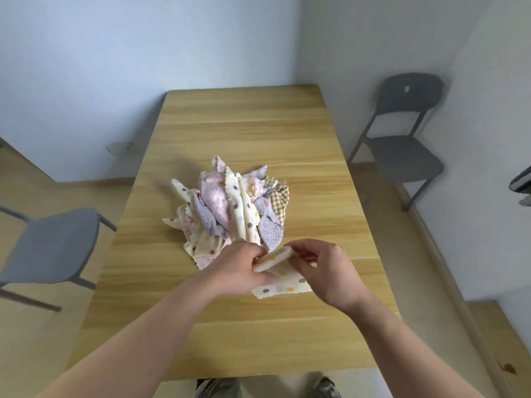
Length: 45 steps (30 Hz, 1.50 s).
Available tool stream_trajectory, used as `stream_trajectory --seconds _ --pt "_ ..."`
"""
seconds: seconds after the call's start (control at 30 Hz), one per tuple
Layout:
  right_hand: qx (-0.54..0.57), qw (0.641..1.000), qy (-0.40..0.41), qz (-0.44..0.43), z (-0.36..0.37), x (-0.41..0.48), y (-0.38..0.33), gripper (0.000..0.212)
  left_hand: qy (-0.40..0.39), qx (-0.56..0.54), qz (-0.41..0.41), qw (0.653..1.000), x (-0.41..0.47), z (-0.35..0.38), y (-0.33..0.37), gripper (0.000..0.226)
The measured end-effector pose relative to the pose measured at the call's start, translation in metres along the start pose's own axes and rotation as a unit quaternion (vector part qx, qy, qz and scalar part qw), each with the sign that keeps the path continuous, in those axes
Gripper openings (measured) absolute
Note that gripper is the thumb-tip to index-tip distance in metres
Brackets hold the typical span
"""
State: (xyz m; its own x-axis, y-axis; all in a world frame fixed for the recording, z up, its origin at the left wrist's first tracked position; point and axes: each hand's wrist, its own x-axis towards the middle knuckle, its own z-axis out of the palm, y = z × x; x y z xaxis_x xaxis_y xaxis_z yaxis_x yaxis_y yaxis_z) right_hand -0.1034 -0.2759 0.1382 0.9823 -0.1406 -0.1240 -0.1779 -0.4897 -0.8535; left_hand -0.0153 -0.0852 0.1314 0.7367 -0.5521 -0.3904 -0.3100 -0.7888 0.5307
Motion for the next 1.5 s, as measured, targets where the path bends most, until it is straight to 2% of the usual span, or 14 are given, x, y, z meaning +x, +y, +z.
stream_trajectory --seconds 0.13,0.27,0.37,0.4,0.53,0.7,0.8,0.97,1.07,1.1,1.17,1.2,1.33,1.5 --pt "-0.006 0.999 0.024 -0.026 -0.061 -0.019 -0.027 0.023 -0.007 -0.051 0.020 0.998 -0.019 -0.030 0.058 0.029" --pt "-0.008 0.998 0.047 -0.041 -0.119 -0.037 -0.034 0.030 0.000 -0.171 0.036 0.985 -0.032 -0.042 0.109 0.035" --pt "-0.006 0.997 0.056 -0.055 -0.155 -0.045 -0.030 0.030 0.030 -0.219 0.023 0.975 -0.034 -0.038 0.140 0.019" --pt "-0.005 0.997 0.058 -0.058 -0.166 -0.047 -0.027 0.029 0.034 -0.218 0.024 0.975 -0.031 -0.033 0.149 0.015" --pt "-0.008 0.996 0.065 -0.061 -0.195 -0.052 -0.010 0.027 0.035 -0.171 0.033 0.984 -0.013 -0.015 0.174 0.033" --pt "-0.018 0.994 0.090 -0.056 -0.226 -0.058 0.016 0.024 0.102 -0.137 0.064 0.983 0.022 0.010 0.207 0.016" --pt "-0.052 0.993 0.090 -0.060 -0.251 -0.063 0.032 0.030 0.146 -0.120 0.113 0.976 0.044 0.021 0.224 0.026" --pt "-0.111 0.983 0.121 -0.083 -0.292 -0.079 0.064 0.032 0.104 -0.129 0.166 0.972 0.067 0.039 0.274 0.038" --pt "-0.116 0.980 0.140 -0.078 -0.327 -0.093 0.087 0.031 0.061 -0.132 0.207 0.968 0.077 0.053 0.317 0.018" --pt "-0.120 0.979 0.144 -0.075 -0.340 -0.096 0.096 0.031 0.042 -0.121 0.215 0.968 0.080 0.058 0.332 0.023" --pt "-0.136 0.977 0.147 -0.074 -0.362 -0.100 0.115 0.031 0.024 -0.062 0.216 0.974 0.085 0.072 0.356 0.059" --pt "-0.143 0.976 0.147 -0.073 -0.375 -0.103 0.124 0.032 0.036 -0.030 0.216 0.975 0.091 0.081 0.369 0.063" --pt "-0.169 0.978 0.107 -0.064 -0.434 -0.113 0.154 0.032 0.122 -0.011 0.247 0.961 0.104 0.112 0.431 0.012" --pt "-0.203 0.973 0.058 -0.089 -0.481 -0.097 0.176 0.023 0.129 -0.032 0.207 0.969 0.117 0.111 0.467 0.012"
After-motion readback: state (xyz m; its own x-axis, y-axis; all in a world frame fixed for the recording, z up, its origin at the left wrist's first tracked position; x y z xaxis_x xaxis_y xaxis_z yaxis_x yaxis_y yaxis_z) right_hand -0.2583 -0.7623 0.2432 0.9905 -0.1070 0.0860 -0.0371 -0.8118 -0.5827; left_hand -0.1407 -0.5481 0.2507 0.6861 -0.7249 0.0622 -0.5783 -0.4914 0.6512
